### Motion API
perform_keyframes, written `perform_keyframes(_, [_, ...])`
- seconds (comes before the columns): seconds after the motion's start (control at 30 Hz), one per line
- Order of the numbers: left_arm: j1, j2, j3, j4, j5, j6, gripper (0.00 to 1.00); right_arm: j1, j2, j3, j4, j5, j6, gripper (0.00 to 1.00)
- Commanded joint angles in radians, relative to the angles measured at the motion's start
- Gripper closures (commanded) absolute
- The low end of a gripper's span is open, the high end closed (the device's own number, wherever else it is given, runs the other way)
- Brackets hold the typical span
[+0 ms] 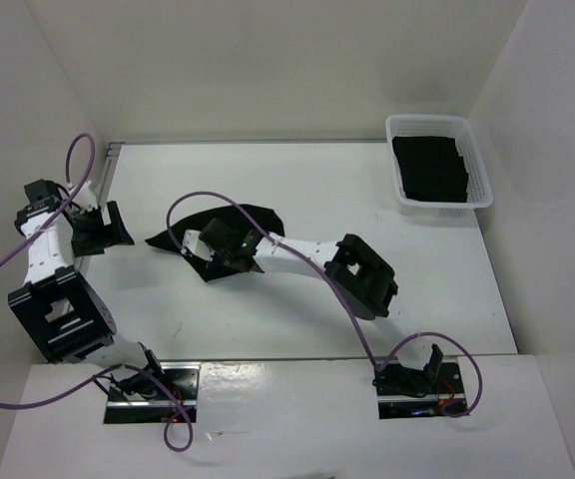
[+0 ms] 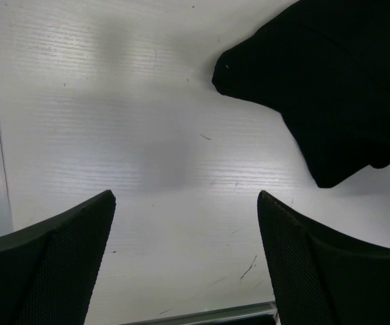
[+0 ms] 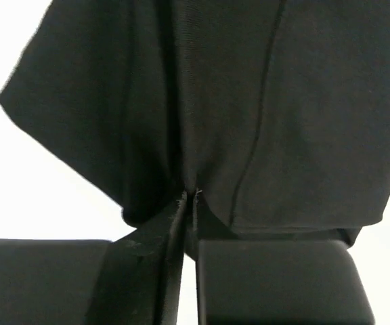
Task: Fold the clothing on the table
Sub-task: Flatten the skirt out
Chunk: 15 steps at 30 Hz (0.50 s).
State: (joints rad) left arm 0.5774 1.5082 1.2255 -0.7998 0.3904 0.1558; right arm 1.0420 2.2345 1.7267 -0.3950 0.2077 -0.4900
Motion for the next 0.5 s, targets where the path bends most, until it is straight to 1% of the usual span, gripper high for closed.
perform_keyframes(0.0, [0.001,0.038,-0.004,0.001,0.013,0.033,0.09,-0.019,-0.016,0.002,0.002,0.019,0.005,0.91])
perform_keyframes(0.03, [0.001,0.038,-0.004,0.001,0.013,0.033,0.10,-0.019,-0.016,-0.010,0.002,0.019,0.005,0.95])
perform_keyframes(0.07, [0.001,0.047,-0.004,0.001,0.024,0.033,0.12,-0.029,-0.025,-0.019,0.002,0.028,-0.004,1.00])
perform_keyframes(0.3, [-0.008,0.066,-0.004,0.001,0.024,0.042,0.13,-0.079,-0.035,-0.030,0.022,0.061,-0.004,1.00])
perform_keyframes(0.4, [-0.008,0.066,-0.004,-0.009,0.024,0.051,0.13,-0.103,-0.035,-0.009,0.022,0.070,-0.004,1.00])
perform_keyframes(0.47, [-0.031,0.075,-0.004,-0.009,0.024,0.051,0.13,-0.131,-0.035,0.016,0.022,0.079,0.005,1.00])
